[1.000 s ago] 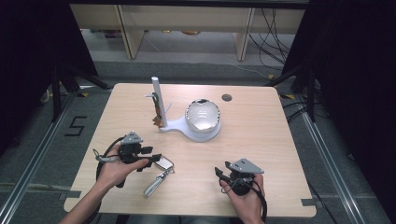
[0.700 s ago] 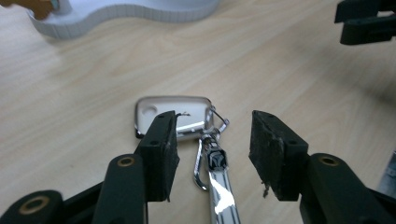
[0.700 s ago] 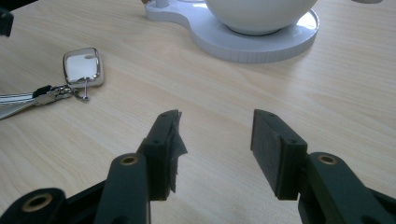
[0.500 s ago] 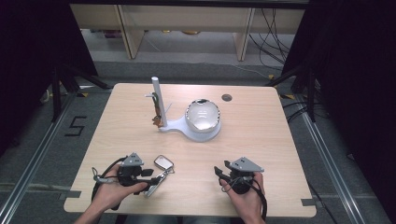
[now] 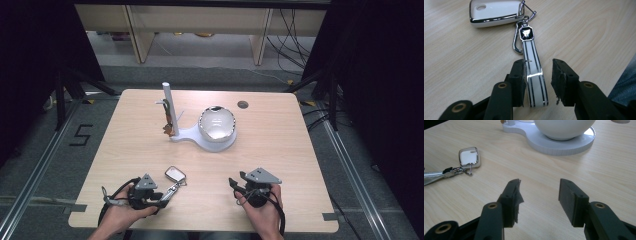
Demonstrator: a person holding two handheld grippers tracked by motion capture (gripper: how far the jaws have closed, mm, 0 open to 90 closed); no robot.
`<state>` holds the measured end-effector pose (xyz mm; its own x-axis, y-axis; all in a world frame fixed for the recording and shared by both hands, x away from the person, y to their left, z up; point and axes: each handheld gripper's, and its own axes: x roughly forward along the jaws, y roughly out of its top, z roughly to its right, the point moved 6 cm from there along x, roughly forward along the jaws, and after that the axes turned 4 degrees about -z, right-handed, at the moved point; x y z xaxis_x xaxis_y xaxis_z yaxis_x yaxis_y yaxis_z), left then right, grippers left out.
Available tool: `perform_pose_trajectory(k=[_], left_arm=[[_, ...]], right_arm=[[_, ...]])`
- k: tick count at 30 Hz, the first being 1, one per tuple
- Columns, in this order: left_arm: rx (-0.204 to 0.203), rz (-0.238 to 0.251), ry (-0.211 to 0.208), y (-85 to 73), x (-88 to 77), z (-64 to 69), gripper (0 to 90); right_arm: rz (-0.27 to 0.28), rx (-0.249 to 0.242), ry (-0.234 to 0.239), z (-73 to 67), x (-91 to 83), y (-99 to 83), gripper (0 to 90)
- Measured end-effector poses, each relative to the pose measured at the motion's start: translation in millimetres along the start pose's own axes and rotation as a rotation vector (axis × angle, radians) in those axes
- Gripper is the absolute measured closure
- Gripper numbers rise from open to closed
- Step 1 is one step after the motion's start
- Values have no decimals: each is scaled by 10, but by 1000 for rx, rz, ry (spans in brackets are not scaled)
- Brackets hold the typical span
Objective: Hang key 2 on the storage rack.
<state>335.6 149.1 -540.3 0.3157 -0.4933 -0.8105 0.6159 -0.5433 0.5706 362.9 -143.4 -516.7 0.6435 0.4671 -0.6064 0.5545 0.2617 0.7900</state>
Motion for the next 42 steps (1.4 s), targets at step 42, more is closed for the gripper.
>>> perform_pose_trajectory(k=[42], left_arm=[[-48,116,-48,438,-348,-83,744]], right_arm=[[1,22,23,-21,17,-27,510]])
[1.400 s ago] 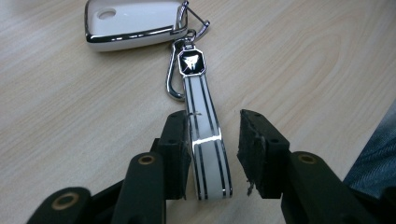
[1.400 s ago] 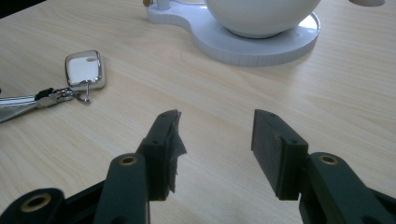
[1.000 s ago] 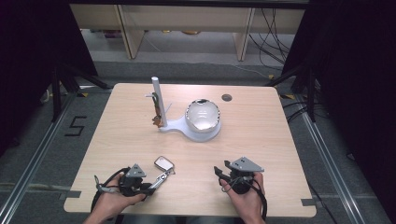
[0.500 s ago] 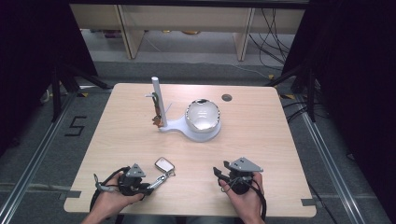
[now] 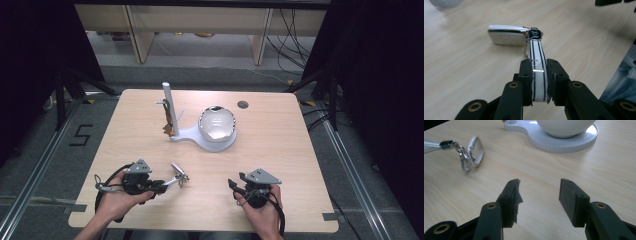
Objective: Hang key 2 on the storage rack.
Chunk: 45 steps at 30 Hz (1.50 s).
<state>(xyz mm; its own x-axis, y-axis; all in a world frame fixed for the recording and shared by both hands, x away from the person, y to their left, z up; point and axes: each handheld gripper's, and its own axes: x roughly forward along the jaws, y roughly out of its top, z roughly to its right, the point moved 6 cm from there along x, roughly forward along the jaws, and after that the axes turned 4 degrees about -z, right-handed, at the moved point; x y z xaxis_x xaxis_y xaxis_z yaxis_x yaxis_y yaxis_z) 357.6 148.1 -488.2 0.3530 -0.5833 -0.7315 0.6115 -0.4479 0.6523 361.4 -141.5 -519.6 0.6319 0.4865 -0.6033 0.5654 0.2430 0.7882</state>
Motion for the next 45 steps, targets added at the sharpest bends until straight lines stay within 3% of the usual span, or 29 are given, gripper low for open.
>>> perform_pose_trajectory(k=[3,5,9,15,20,23,24,28,38,45], left_arm=[[-7,45,8,90,-34,-8,744],[-17,86,12,153,-62,-21,744],[-32,126,21,205,-102,-29,745],[-62,245,14,339,-228,-66,745],[-78,311,22,374,-267,-110,746],[-72,324,78,329,-268,-176,746],[-72,324,78,329,-268,-176,747],[-44,386,139,353,-368,-203,748],[-70,486,201,476,-541,-359,747],[-83,504,239,493,-580,-462,748]], right_arm=[[3,-8,-4,9,-8,7,510],[2,24,-10,-11,-20,1,510],[-4,-11,-1,15,-13,2,510],[5,-7,-2,4,-15,12,510],[6,-10,-2,-2,-7,7,509],[0,-7,-3,-7,-12,5,508],[0,-7,-3,-7,-12,5,508],[-2,-6,-3,-2,0,5,508],[-2,-13,-6,-12,-1,6,508],[2,-13,-6,-10,-10,7,508]])
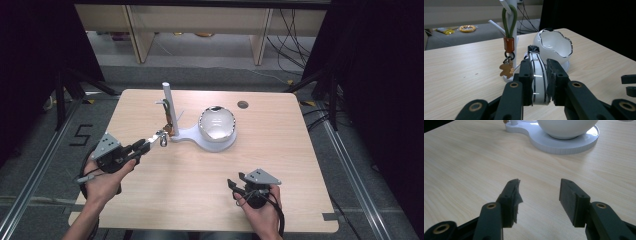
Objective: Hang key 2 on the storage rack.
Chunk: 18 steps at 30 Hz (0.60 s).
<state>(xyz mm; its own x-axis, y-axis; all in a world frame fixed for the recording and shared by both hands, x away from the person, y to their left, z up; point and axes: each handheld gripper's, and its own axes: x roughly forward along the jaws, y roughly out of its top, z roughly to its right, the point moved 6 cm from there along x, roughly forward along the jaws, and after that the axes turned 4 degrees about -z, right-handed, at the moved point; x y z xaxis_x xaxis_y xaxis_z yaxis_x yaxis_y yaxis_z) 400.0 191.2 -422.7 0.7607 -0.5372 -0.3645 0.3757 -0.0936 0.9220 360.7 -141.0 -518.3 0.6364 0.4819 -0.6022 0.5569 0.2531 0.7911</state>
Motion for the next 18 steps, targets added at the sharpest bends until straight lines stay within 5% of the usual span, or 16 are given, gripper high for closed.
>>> perform_pose_trajectory(k=[18], left_arm=[[-33,43,83,81,95,-301,748]], right_arm=[[-7,0,-5,5,2,-9,508]])
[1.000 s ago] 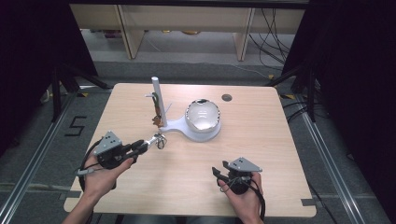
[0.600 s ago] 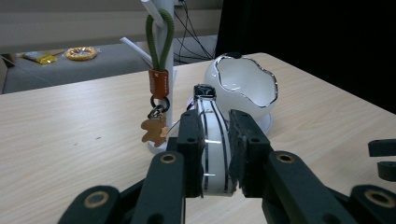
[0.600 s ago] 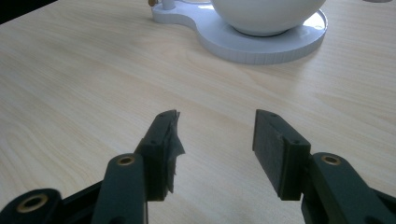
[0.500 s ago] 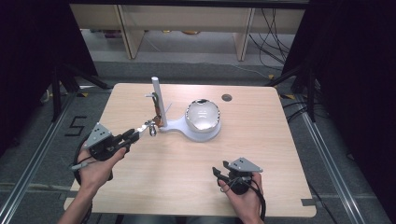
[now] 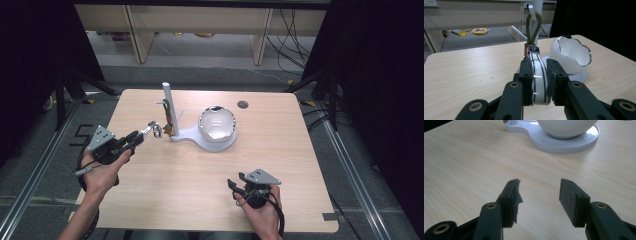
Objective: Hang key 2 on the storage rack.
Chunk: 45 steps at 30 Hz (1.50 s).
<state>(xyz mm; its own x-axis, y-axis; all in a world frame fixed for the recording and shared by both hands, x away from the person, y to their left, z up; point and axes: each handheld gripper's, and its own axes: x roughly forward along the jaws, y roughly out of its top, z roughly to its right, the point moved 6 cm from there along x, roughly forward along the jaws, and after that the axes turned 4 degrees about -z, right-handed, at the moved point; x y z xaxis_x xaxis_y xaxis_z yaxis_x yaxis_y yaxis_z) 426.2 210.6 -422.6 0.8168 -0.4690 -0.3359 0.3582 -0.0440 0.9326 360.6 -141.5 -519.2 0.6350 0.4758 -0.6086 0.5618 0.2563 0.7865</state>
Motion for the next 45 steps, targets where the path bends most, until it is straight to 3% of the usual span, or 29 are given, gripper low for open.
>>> perform_pose_trajectory(k=[19,27,38,45], left_arm=[[-15,50,84,253,237,-269,748],[-29,61,130,312,377,-407,748],[-22,92,166,436,586,-445,748],[-6,99,172,491,747,-391,748]], right_arm=[[17,-11,14,-1,12,5,508],[12,9,8,-6,4,-3,508],[9,7,15,-21,3,-5,507],[13,9,6,-11,-6,0,507]])
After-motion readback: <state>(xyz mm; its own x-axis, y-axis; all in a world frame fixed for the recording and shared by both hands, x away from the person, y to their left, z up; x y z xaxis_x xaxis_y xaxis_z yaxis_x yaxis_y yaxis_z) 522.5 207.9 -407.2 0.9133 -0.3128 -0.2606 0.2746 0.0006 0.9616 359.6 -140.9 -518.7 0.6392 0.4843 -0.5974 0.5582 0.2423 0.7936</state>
